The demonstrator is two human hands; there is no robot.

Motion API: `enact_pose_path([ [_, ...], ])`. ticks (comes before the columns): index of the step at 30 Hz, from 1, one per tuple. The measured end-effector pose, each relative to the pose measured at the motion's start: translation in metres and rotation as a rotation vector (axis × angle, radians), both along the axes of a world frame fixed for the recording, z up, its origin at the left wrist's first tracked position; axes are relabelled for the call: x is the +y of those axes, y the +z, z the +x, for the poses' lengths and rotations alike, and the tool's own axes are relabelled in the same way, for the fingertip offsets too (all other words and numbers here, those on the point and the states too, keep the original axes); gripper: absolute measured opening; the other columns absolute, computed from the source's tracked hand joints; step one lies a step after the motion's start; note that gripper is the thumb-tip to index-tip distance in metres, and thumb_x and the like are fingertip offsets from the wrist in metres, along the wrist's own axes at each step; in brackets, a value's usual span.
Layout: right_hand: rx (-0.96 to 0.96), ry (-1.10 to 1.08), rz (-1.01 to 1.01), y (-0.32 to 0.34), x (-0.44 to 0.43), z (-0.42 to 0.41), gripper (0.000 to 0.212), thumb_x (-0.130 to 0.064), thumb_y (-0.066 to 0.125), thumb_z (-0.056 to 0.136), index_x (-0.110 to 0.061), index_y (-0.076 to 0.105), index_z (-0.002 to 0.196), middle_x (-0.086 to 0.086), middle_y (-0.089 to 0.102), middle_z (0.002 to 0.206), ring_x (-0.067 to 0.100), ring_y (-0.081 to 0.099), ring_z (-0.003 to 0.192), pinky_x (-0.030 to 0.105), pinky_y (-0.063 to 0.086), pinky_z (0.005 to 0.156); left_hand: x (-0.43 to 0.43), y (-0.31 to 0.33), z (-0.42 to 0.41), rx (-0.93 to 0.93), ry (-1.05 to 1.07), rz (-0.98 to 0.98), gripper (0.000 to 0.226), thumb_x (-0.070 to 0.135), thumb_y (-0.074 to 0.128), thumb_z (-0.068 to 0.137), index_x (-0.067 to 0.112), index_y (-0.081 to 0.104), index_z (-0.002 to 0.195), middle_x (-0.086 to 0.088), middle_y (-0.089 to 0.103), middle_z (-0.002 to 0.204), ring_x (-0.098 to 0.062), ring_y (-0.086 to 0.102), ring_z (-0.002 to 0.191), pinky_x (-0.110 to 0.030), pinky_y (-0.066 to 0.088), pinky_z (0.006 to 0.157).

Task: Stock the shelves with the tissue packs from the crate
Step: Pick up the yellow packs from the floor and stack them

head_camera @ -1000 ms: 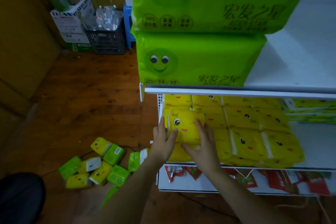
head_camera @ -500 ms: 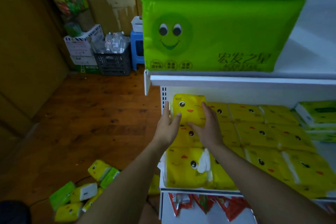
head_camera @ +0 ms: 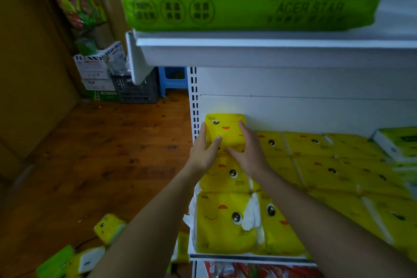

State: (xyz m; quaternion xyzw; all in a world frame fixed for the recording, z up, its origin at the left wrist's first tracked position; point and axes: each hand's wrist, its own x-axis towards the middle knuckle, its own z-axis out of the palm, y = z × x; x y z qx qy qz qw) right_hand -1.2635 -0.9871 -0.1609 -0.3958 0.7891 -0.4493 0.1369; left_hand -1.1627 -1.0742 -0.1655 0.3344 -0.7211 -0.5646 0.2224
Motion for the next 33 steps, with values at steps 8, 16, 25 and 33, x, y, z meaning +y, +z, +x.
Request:
enact_pose_path([
  [8,0.105,-0.061,0.015,0.031,0.014,0.025,0.082,-0.027,0.069,0.082,-0.021,0.019,0.147,0.009,0.018,0.154,0.021,0.013,0.143,0.030,0.016,0.113,0.009,0.017,0.047,-0.054,0.049,-0.055,0.085,0.060,0.040,0.081,0.029,0.000,0.150,0.000,0.010,0.158,-0.022,0.008,0.146,-0.051,0.013,0.117],
  [16,0.059,0.168,0.035,0.055,0.016,0.146,0.075,-0.027,0.067,0.084,-0.024,0.025,0.145,-0.002,0.024,0.152,0.012,0.019,0.141,0.017,0.018,0.104,0.017,0.032,0.189,-0.128,0.258,0.035,0.086,0.058,0.041,0.075,0.029,0.009,0.150,-0.002,0.019,0.156,-0.023,0.013,0.145,-0.046,0.017,0.117],
  [25,-0.071,0.434,0.264,0.003,0.010,0.294,0.082,-0.024,0.070,0.082,-0.022,0.020,0.146,0.002,0.027,0.150,0.014,0.023,0.140,0.017,0.019,0.107,0.001,0.009,0.374,-0.257,0.420,0.140,0.074,0.048,0.050,0.085,0.021,0.021,0.148,-0.007,0.030,0.151,-0.021,0.027,0.140,-0.034,0.022,0.115],
  [33,-0.184,0.521,0.399,-0.104,0.002,0.349,0.090,-0.038,0.072,0.074,-0.031,0.013,0.142,0.005,0.032,0.148,0.017,0.029,0.138,0.022,0.025,0.108,0.008,-0.080,0.433,-0.376,0.538,0.213,0.075,0.053,0.047,0.086,0.017,0.024,0.148,-0.008,0.031,0.151,-0.021,0.025,0.141,-0.035,0.021,0.115],
])
